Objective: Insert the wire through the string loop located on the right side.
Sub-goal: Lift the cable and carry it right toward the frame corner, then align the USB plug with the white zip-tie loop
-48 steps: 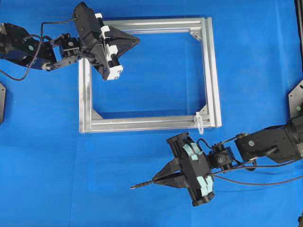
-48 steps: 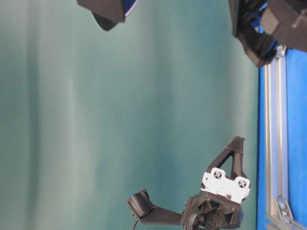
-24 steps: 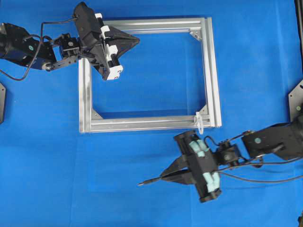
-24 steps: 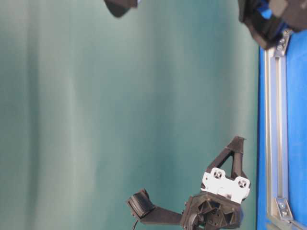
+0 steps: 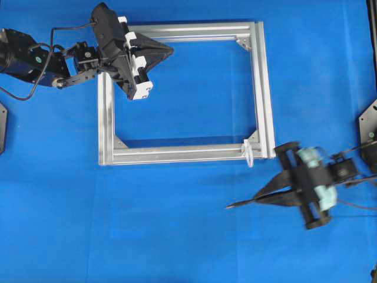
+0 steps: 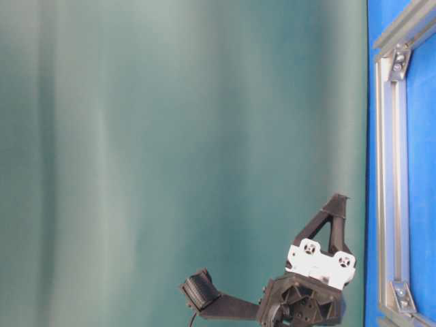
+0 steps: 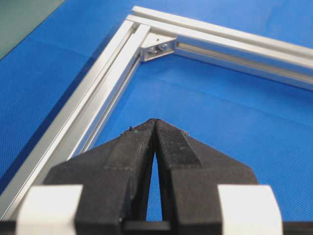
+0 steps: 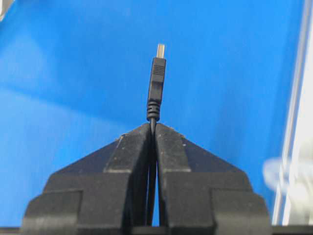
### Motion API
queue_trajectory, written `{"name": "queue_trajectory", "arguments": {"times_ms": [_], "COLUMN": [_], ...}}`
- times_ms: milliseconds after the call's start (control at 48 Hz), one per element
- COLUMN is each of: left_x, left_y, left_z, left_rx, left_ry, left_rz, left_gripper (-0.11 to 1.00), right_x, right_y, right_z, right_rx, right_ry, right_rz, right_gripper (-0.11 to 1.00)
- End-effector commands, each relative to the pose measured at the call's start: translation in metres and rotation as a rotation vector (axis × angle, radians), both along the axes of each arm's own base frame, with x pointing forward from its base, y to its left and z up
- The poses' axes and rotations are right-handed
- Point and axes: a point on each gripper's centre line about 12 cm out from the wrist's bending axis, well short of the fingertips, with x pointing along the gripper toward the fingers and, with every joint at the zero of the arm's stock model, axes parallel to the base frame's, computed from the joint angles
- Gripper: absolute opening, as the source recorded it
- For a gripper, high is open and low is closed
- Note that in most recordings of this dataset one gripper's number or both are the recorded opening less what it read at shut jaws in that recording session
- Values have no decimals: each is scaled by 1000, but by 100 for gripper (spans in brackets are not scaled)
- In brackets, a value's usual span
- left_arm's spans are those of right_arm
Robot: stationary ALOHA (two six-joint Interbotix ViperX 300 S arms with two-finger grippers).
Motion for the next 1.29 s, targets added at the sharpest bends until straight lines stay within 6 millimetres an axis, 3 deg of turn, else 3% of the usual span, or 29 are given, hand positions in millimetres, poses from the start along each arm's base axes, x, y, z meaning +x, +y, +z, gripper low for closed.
{"name": "queue_trajectory", "arguments": {"times_ms": [0, 125, 312, 666, 1020, 1270], "left_x": [1, 1, 1, 2, 2, 2], "left_y": [1, 1, 1, 2, 0, -1], "left_z": [14, 14, 13, 14, 13, 13], "left_rx": [13, 13, 11, 12, 11, 13], "left_ry": [-41, -39, -38, -41, -39, -38], "left_rz": [1, 1, 1, 1, -3, -6], "left_gripper": [0, 0, 0, 0, 0, 0], "right_x": [-14, -36, -54, -52, -46, -47], "right_y": [-5, -14, -21, -24, -61, -71], "right_z": [7, 9, 11, 6, 1, -1], "right_rx": [16, 22, 25, 11, -4, -8], "right_ry": [-28, -39, -53, -40, -20, -13], "right_rz": [0, 0, 3, -11, -179, -225], "right_gripper": [-4, -4, -4, -4, -4, -4]}}
